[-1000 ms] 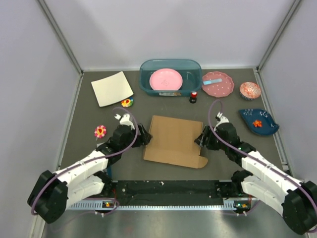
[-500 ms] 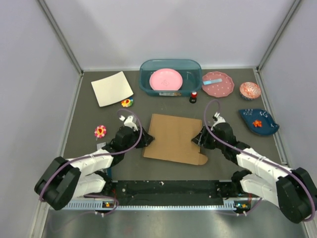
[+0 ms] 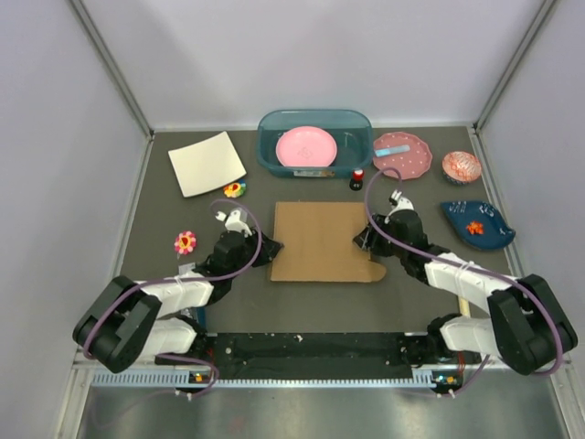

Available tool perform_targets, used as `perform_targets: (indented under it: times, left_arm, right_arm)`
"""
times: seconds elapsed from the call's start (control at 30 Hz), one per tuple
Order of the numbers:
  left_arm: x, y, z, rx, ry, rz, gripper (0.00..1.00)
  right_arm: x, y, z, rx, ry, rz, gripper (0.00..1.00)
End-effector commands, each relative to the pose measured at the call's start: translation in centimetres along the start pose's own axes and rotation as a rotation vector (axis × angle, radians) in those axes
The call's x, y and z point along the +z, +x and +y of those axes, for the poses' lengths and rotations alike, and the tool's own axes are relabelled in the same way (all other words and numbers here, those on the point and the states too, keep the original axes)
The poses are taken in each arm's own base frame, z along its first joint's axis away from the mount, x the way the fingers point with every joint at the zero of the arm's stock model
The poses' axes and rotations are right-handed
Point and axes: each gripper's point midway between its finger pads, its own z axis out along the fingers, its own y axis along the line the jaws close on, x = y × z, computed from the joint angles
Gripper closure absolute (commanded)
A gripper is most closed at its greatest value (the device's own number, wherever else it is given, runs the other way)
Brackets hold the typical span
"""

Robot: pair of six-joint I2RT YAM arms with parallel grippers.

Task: Fold the paper box

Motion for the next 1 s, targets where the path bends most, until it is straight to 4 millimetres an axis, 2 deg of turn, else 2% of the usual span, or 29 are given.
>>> perform_targets:
  times: [0.0,0.07,0.17,0.2,0.23,0.33,0.4,0.57,0.6,0.73,0.77,0.83,0.87,0.9,0.97]
  left_arm:
    - [-1.3,4.1,0.8,0.008,-0.001,0.157,0.67]
    - [-1.5,3.9,1.5,0.023,-0.034,0.143,0.65]
    - [-1.6,2.9,1.6,0.044,-0.062,0.114,0.54]
    - [-1.6,2.6,1.5,0.047,-0.074,0.113,0.5]
    - [-1.7,2.3,1.5,0.049,-0.082,0.107,0.44]
    - [-2.0,0.8,1.2,0.051,-0.113,0.073,0.36]
    - [-2.3,-0.7,0.7,0.055,-0.113,0.021,0.33]
    - [-3.1,-3.1,0.6,0.073,-0.131,-0.039,0.29]
    - [-3.3,-4.1,0.5,0.066,-0.129,-0.064,0.29]
    - [-3.9,-5.1,1.8,0.012,-0.171,-0.106,0.32]
    - [-4.0,-5.1,2.3,-0.004,-0.188,-0.116,0.34]
    - [-3.9,-4.6,3.2,-0.043,-0.21,-0.108,0.47]
    - [-3.8,-4.0,3.4,-0.054,-0.208,-0.092,0.52]
    - [-3.5,-3.8,3.5,-0.064,-0.202,-0.089,0.62]
    - [-3.2,-3.4,3.5,-0.086,-0.191,-0.079,0.67]
  right_arm:
    - [1.1,0.7,-1.1,-0.004,0.021,0.05,0.53]
    - [1.2,0.5,-0.9,-0.005,0.012,0.052,0.53]
    - [0.8,0.5,-0.6,0.003,-0.003,0.052,0.5]
    - [0.6,0.4,-0.6,0.004,0.003,0.044,0.47]
    - [0.1,0.1,-0.5,0.004,0.007,0.034,0.45]
    - [-1.1,-0.8,-0.6,-0.003,0.028,0.003,0.39]
    - [-2.2,-2.1,0.1,-0.019,0.014,-0.038,0.38]
    - [-4.8,-2.8,0.3,-0.041,0.021,-0.066,0.37]
    - [-5.7,-3.4,0.6,-0.044,0.009,-0.098,0.37]
    - [-7.2,-4.6,-1.1,-0.023,0.076,-0.185,0.39]
    - [-7.3,-4.8,-1.5,-0.011,0.085,-0.193,0.44]
    - [-7.2,-5.1,-2.9,0.04,0.11,-0.203,0.57]
    - [-7.1,-5.1,-3.2,0.056,0.113,-0.204,0.75]
    - [-6.9,-5.4,-3.1,0.063,0.101,-0.209,0.85]
    - [-6.3,-5.4,-3.9,0.073,0.119,-0.197,1.0]
